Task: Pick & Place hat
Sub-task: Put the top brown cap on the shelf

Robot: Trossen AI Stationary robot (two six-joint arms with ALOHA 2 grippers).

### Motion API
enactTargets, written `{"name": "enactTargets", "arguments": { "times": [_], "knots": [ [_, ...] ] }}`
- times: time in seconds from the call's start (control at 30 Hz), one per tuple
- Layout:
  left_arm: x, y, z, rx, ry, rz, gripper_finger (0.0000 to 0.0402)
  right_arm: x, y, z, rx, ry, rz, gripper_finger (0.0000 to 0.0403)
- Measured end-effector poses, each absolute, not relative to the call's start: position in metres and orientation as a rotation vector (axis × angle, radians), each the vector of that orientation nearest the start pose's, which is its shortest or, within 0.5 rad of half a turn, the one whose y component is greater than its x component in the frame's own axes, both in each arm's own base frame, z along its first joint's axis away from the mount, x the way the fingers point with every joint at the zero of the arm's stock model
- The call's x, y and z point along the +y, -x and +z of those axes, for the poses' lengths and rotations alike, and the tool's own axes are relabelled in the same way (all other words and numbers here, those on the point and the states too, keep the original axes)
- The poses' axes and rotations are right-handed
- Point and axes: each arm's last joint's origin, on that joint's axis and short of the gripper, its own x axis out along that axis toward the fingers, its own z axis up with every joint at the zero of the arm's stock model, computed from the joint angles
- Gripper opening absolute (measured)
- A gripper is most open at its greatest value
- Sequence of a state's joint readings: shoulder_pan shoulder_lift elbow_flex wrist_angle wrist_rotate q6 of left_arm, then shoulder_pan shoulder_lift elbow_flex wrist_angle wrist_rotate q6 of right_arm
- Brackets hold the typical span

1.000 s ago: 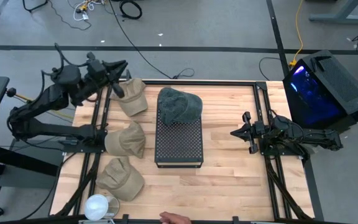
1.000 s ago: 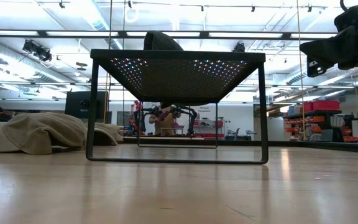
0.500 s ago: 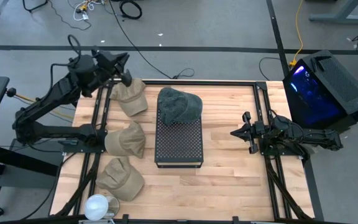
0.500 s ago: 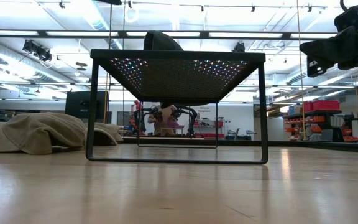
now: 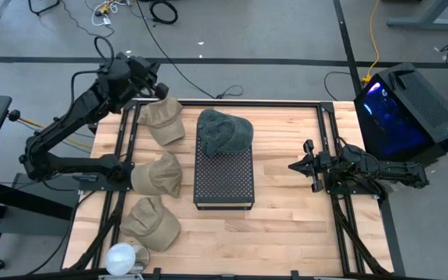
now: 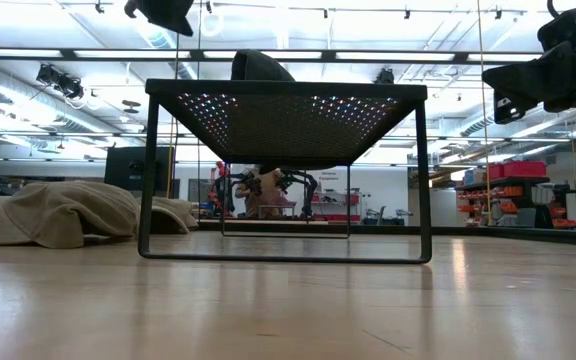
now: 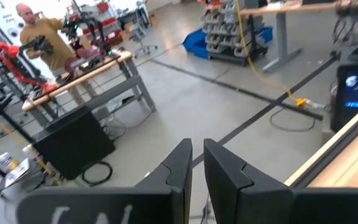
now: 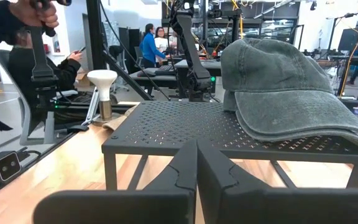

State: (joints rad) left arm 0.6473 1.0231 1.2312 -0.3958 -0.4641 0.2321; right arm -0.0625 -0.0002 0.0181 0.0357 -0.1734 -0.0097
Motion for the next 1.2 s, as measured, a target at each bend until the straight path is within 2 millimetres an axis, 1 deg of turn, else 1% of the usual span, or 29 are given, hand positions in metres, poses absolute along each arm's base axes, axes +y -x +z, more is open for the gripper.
{"name": "enactTargets", "arguments": {
  "times": [0.17, 0.3, 0.47, 0.67, 0.8, 0.9, 1.07, 1.2],
  "knots": [
    [0.137, -0.147, 0.416, 0.379, -0.183, 1.087, 0.0048, -0.001, -0.096, 0.173, -0.054, 0.016, 0.110, 0.0007],
    [0.141, -0.143, 0.415, 0.446, -0.256, 1.074, 0.0048, -0.001, -0.096, 0.173, -0.054, 0.016, 0.110, 0.0007],
    [0.154, -0.138, 0.411, 0.494, -0.297, 1.020, 0.0048, -0.001, -0.096, 0.173, -0.054, 0.016, 0.110, 0.0007],
    [0.172, -0.132, 0.399, 0.566, -0.241, 0.973, 0.0048, -0.001, -0.096, 0.173, -0.054, 0.016, 0.111, 0.0007],
    [0.183, -0.136, 0.387, 0.624, -0.169, 0.962, 0.0048, -0.001, -0.096, 0.173, -0.054, 0.016, 0.110, 0.0007],
    [0.189, -0.141, 0.380, 0.634, -0.096, 0.974, 0.0048, -0.001, -0.096, 0.173, -0.054, 0.016, 0.110, 0.0007],
    [0.197, -0.148, 0.368, 0.629, 0.053, 1.002, 0.0048, -0.001, -0.096, 0.173, -0.054, 0.016, 0.110, 0.0007],
    [0.199, -0.150, 0.359, 0.618, 0.219, 1.042, 0.0048, -0.001, -0.096, 0.173, -0.054, 0.016, 0.110, 0.0007]
  ]
}}
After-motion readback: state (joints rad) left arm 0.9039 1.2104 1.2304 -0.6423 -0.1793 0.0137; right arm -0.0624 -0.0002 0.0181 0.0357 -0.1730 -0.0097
